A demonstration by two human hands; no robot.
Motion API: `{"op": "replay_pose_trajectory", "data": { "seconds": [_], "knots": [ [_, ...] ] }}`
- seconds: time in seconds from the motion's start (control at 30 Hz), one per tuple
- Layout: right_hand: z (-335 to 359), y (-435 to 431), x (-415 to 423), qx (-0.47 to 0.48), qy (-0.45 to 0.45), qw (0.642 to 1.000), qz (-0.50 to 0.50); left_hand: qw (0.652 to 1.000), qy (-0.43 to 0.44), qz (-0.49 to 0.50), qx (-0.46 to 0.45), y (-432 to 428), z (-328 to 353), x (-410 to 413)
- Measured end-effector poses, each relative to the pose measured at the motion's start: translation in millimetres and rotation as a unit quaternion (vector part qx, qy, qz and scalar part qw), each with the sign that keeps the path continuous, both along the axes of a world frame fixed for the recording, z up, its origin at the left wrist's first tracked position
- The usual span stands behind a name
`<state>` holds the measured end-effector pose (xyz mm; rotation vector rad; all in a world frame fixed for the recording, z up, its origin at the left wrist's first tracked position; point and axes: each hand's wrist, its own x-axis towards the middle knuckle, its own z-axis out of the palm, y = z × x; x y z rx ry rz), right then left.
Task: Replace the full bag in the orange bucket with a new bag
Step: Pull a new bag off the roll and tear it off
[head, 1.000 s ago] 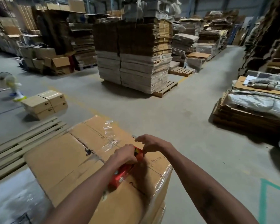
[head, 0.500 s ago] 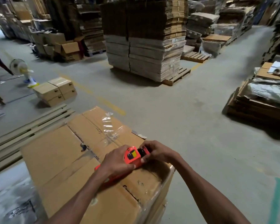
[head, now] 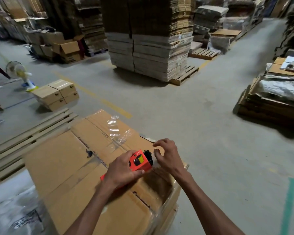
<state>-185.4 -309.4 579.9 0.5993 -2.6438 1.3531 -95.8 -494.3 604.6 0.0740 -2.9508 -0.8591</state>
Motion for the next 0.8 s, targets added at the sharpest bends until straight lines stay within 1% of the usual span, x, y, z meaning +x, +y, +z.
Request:
{"op": "replay_pose_trajectory", "data": {
  "seconds": [0.03,0.07,0.1,0.17,0.2,0.27,0.37,0.53,0.6,0.7,0.8],
  "knots": [
    [3.7,0.7,3.8,0.02,0.036,0.999,0.013,1.0,0.002,0.0,-0.006,0.5,0.0,-0.2],
    [7.6,0.8,7.3,0.03,0.047,0.997,0.044,1.0,0.003,-0.003,-0.015,0.8,-1.1,-0.4],
    [11.3,0.3,10.8,0.034,0.035,0.995,0.083,1.0,0.004,-0.007,-0.024,1.5,-1.9,-0.1],
    [17.0,-1.2,15.8,0.05,-0.027,0.988,0.146,0.999,0.007,-0.019,-0.034,3.2,-2.9,0.7],
    [18.3,-0.9,16.8,0.05,-0.061,0.985,0.152,0.999,0.009,-0.024,-0.033,4.0,-3.5,1.0],
    [18.1,2.1,16.1,0.005,-0.129,0.982,0.14,0.999,0.009,-0.028,-0.03,4.6,-4.1,1.4],
    [11.9,9.8,14.1,-0.064,-0.232,0.96,0.144,1.0,0.011,-0.026,-0.013,3.9,-2.6,1.1],
    [9.4,21.8,11.5,-0.099,-0.307,0.929,0.181,0.998,0.027,-0.053,-0.019,2.9,-6.9,3.7],
    [12.4,21.6,9.3,-0.088,-0.324,0.923,0.189,0.997,0.033,-0.062,-0.033,3.7,-10.0,4.5],
    [13.6,14.2,5.3,-0.063,-0.354,0.92,0.157,0.997,0.031,-0.063,-0.037,5.3,-12.9,5.1],
    [15.1,6.6,0.6,-0.031,-0.397,0.905,0.148,0.996,0.028,-0.069,-0.044,7.7,-13.2,4.3]
  ]
}}
